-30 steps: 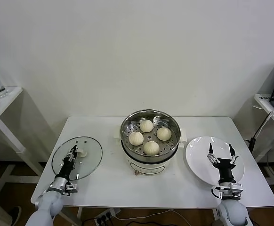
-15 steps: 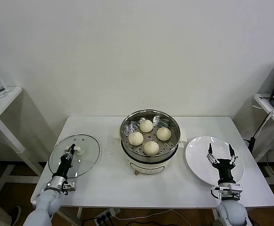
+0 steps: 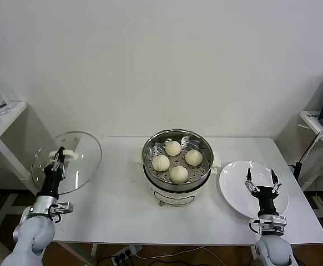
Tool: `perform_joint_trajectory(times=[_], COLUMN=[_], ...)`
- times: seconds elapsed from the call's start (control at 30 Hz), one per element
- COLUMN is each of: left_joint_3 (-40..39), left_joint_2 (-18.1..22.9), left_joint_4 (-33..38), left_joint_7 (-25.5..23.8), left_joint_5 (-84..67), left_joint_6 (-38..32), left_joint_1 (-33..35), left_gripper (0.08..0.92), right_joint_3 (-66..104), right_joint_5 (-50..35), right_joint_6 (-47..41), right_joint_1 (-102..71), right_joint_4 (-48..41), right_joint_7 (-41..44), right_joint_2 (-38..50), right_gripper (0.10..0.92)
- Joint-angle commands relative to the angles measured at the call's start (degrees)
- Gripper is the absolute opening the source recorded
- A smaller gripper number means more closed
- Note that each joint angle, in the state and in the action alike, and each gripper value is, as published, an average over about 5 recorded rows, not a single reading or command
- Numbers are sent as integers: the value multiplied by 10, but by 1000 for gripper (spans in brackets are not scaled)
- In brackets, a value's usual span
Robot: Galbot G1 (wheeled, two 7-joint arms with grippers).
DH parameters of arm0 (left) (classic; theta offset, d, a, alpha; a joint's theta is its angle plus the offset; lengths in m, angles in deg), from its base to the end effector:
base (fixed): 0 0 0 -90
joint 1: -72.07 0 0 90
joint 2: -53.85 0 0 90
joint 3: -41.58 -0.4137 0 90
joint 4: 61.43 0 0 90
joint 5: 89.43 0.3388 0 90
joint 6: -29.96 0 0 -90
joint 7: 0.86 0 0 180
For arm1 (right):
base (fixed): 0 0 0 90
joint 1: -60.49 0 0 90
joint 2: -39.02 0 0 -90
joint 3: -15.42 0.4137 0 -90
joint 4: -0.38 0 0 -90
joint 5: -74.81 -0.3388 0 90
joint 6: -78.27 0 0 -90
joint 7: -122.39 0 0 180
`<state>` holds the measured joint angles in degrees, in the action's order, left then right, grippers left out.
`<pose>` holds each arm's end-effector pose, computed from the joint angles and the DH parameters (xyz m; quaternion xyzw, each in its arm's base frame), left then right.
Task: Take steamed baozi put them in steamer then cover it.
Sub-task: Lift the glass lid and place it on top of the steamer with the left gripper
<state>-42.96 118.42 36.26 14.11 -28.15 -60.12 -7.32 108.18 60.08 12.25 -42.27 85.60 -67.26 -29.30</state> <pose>0.2698 0.1870 -0.3750 -0.0959 0.7175 0.6861 0.0726 0.2395 -0.1784 -0.4692 0.0990 0.9906 -0.0621 0.0710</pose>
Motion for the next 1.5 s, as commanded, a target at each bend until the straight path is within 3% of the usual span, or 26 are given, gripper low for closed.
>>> perform_joint_trajectory(times=[0.03, 0.23, 0.53, 0.87, 1.5], left_joint_3=[-138, -311, -433, -468, -459], left_joint_2=[-4, 61, 154, 202, 258], left_joint_4=[360, 332, 179, 90, -10], left_joint_7=[-139, -190, -225, -283, -324], left_joint_5=[-41, 15, 64, 154, 277], left_joint_6=[216, 282, 317, 322, 316], left_joint_1=[30, -54, -161, -223, -231], left_gripper=[185, 185, 185, 185, 185], right_joint_3=[3, 6, 7, 10, 12], right_joint_5=[0, -1, 1, 8, 13], right_joint_6=[3, 9, 15, 18, 19], right_joint_1=[1, 4, 15, 17, 21], right_joint_4=[-5, -15, -34, -39, -46], right_joint_7=[-1, 0, 1, 2, 2], right_joint_2=[0, -4, -6, -11, -16], right_gripper=[823, 823, 823, 823, 823])
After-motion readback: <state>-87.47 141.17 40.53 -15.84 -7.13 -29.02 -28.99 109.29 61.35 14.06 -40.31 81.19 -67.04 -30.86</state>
